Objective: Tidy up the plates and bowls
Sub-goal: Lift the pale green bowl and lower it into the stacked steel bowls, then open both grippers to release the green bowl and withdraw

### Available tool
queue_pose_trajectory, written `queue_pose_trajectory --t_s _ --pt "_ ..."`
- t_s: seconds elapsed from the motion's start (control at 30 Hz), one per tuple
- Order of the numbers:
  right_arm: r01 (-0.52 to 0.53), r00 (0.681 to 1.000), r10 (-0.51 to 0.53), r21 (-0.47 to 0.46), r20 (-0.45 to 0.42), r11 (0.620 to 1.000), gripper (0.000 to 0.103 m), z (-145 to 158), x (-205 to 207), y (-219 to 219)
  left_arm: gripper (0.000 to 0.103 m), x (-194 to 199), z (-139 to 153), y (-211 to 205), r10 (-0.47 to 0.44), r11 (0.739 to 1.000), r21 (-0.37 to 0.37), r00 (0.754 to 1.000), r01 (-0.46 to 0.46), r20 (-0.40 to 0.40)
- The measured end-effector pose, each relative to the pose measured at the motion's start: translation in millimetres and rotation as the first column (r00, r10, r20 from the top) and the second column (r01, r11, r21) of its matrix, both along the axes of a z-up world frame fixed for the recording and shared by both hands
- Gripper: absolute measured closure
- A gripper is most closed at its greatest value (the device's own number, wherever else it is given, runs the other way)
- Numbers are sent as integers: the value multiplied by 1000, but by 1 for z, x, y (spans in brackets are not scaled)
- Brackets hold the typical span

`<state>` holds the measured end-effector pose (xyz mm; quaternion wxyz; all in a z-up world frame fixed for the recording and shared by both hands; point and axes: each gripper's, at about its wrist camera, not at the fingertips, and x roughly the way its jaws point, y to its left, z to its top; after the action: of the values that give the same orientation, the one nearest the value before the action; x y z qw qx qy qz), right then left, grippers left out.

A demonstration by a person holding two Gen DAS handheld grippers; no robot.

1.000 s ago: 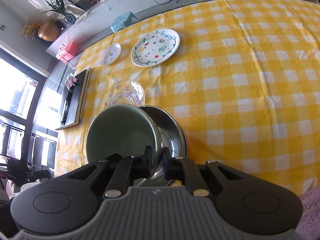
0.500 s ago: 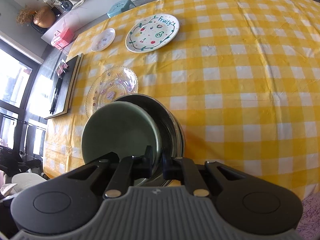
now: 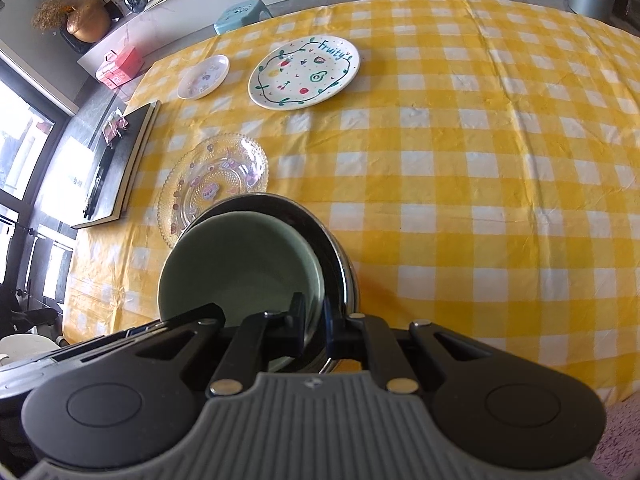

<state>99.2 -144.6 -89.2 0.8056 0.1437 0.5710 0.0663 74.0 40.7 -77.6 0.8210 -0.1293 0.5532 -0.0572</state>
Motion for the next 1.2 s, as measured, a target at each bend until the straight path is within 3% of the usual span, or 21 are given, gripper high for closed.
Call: queue_pose_trajectory --t_s 0.5,0.8,0.9,1.0,1.1,1.2 --pt "6 999 -6 18 35 1000 101 8 -4 -1 73 -4 21 9 3 1000 28 997 -5 78" --pt "34 996 -38 52 86 998 96 26 -8 -15 73 -6 32 26 47 999 -15 993 -45 112" --pt "21 993 -28 70 114 997 89 33 -8 -18 73 -4 38 33 55 998 -8 990 -54 129" --pt "-2 987 -14 99 161 995 72 42 -7 -19 62 -2 45 37 29 999 29 984 -35 173" --pt "-22 983 2 107 185 994 67 46 0 -19 54 2 51 41 -2 999 47 977 -8 212" --pt "-42 981 22 101 191 994 66 47 13 -19 54 11 53 48 -29 999 51 974 18 224"
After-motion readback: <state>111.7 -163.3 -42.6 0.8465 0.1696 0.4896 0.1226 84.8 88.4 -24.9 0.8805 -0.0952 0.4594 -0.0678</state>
